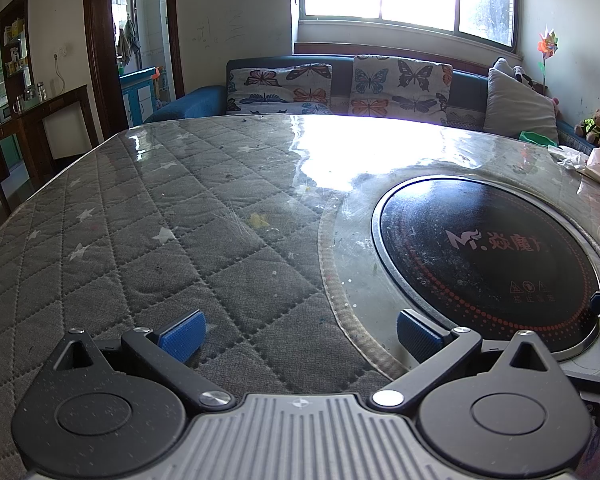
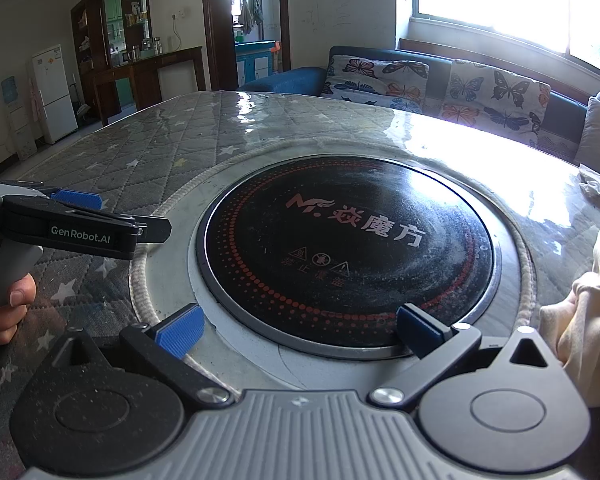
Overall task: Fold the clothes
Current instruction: 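Move both tools over the table toward the crumpled cream sweatshirt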
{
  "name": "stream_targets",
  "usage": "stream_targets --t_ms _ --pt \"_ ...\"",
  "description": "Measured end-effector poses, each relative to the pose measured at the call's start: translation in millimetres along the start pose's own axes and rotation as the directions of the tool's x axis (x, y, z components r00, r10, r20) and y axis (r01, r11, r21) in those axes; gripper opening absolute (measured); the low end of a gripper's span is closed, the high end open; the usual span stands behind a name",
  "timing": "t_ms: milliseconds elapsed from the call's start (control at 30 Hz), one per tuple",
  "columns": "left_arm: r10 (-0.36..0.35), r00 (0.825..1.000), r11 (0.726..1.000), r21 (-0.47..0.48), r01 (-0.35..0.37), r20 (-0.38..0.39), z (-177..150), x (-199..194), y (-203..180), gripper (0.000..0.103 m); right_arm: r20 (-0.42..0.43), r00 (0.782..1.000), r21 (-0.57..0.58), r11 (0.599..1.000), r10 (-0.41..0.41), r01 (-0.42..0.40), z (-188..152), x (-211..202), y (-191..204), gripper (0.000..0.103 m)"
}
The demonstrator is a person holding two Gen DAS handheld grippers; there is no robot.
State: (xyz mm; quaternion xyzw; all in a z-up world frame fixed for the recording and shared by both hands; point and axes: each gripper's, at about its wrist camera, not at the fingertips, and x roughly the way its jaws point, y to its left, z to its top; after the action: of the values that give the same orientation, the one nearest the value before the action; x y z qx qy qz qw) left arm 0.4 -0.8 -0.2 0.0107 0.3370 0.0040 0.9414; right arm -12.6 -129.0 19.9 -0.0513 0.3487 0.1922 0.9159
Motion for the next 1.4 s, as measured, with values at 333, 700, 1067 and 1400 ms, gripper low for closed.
stream_targets --t_ms 333,700,1067,1400 --pt "0.001 1.0 1.0 0.002 -0.001 0.0 0 2 -3 0.103 -0.003 1.0 -0.001 1.0 -0.002 0.002 3 8 0 0.103" --pt "0.011 1.0 1.0 -0.004 -0.011 -0.002 1 -1 -8 0.103 0.001 1.0 -0.002 1.0 -0.012 0.012 -3 -5 -4 0.103" --pt "-0.085 0.996 0.996 0.023 0.086 -0.032 6 -22 -42 0.103 0.066 0.995 0.02 0.997 -0.07 0.068 -16 -64 -23 0.103" --pt "-0.204 0.974 0.972 0.092 0.214 -0.101 9 -34 -105 0.103 0.091 0.984 0.078 0.986 -0.156 0.149 -33 -113 -56 0.103"
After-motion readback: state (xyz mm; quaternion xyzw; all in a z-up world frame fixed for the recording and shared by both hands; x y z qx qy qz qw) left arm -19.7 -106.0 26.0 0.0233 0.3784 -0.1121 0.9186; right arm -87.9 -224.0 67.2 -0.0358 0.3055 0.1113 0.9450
